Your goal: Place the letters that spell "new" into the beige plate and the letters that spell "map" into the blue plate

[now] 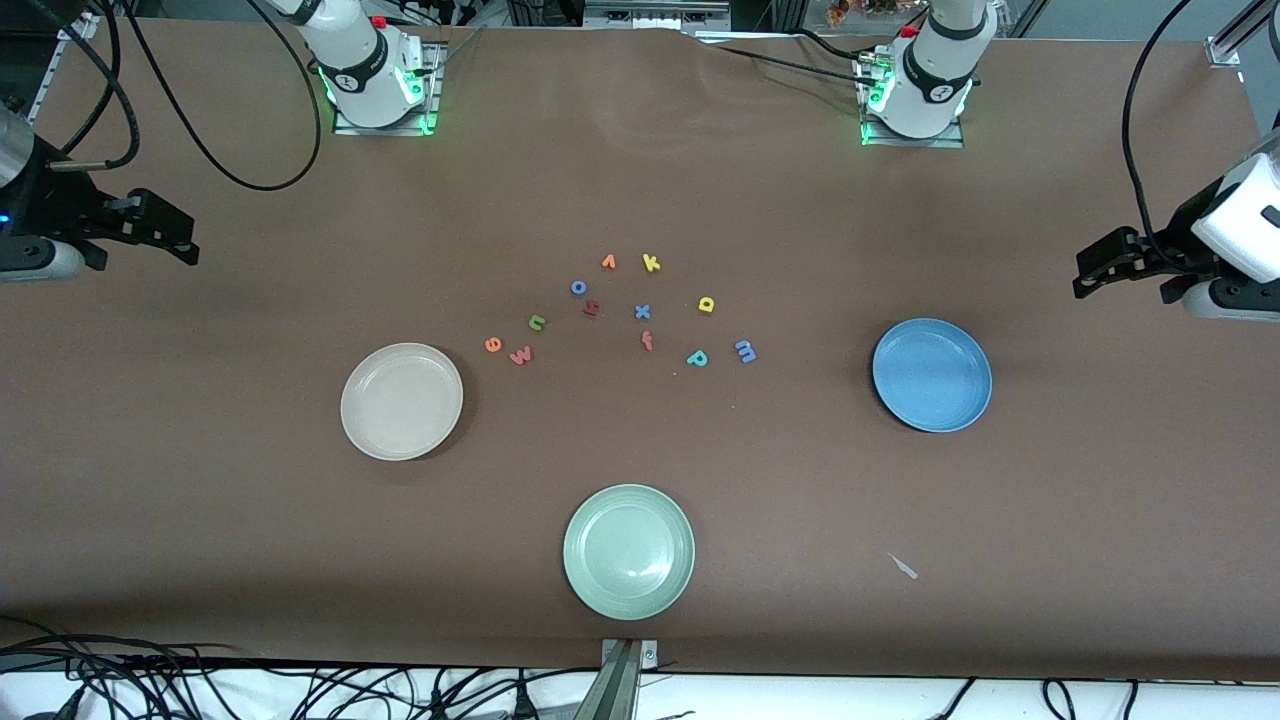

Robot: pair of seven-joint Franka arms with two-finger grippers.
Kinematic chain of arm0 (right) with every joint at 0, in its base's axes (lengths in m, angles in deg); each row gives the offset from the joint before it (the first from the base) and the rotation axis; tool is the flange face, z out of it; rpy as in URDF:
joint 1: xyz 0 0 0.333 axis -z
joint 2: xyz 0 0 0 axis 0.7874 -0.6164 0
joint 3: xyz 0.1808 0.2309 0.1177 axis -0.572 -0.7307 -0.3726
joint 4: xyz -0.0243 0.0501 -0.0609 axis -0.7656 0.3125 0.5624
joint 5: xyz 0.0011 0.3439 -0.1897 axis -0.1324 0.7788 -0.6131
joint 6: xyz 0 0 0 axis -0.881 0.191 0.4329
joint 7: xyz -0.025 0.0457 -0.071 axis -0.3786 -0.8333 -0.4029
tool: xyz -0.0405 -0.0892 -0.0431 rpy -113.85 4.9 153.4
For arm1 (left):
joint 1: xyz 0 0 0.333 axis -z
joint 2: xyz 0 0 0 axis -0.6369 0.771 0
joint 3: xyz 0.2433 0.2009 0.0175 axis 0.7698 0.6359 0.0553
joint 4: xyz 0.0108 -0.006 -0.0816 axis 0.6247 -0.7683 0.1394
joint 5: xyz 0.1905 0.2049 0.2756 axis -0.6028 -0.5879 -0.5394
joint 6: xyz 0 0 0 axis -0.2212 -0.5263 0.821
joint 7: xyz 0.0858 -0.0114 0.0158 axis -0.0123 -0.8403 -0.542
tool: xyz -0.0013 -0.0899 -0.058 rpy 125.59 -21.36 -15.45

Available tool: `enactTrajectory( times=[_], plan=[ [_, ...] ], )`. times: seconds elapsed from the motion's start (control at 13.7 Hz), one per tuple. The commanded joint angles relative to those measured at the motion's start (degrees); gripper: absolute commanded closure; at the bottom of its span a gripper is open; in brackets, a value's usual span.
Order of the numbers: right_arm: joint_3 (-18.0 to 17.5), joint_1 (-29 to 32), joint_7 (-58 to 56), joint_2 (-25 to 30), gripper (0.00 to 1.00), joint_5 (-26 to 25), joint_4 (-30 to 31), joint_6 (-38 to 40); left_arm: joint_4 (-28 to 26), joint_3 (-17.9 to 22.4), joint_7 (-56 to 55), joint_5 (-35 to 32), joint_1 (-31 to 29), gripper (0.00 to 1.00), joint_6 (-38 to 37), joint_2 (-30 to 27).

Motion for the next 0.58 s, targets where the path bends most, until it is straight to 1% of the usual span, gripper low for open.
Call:
enactTrajectory(
  times=[0.0, 0.51],
  plan=[
    [0.2, -0.1, 0.0, 1.1, 0.00, 0.6, 0.2, 2.2, 1.5, -0.7, -0.4, -1.7, -0.4, 0.00, -1.2, 0.0],
    [0.2, -0.1, -0.9, 0.9, 0.00, 0.5, -0.5, 2.2, 1.7, -0.7, -0.9, -2.1, -0.4, 0.00, -0.9, 0.3]
  ],
)
